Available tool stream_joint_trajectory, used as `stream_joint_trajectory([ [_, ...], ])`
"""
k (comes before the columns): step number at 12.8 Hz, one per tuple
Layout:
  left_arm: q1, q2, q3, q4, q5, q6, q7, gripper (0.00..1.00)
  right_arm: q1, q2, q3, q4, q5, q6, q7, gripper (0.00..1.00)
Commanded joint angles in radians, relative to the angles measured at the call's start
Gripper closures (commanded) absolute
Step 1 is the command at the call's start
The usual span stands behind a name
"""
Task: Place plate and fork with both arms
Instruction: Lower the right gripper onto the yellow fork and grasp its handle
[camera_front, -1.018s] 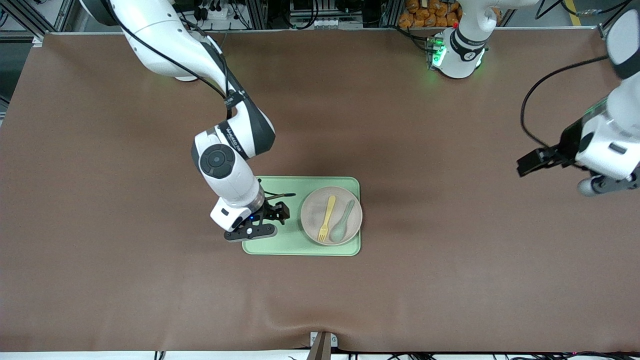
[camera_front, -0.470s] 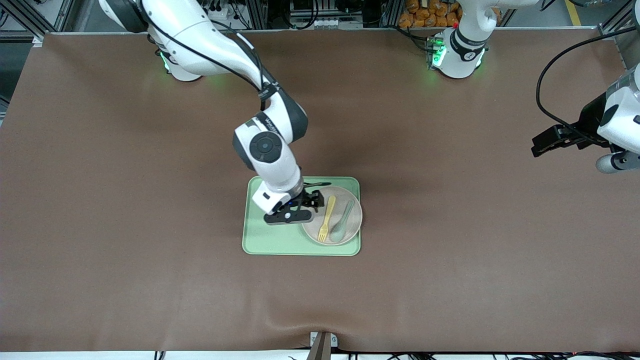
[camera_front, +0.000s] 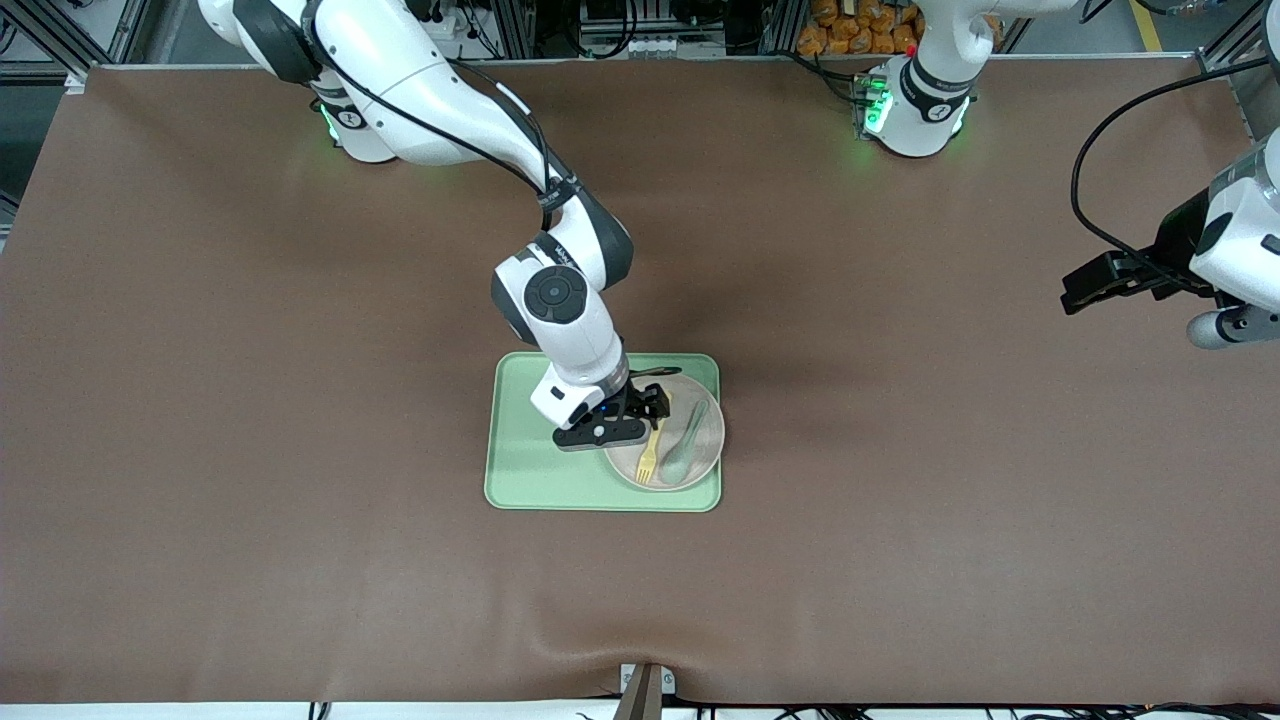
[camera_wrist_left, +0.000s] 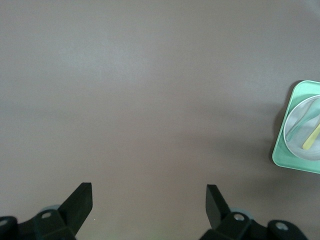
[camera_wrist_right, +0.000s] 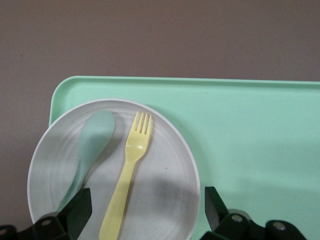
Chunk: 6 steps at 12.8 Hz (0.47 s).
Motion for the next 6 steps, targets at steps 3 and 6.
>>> stream_joint_trajectory([
  [3, 0.004, -0.005, -0.007, -0.007, 0.018, 0.006, 0.017, 0.00, -0.006, 0.023, 0.002, 0.030, 0.011, -0.015, 0.113, 0.00],
  [6, -0.001, 0.003, -0.007, -0.007, 0.018, 0.013, 0.017, 0.00, 0.015, 0.058, 0.002, 0.070, 0.009, -0.005, 0.121, 0.00],
])
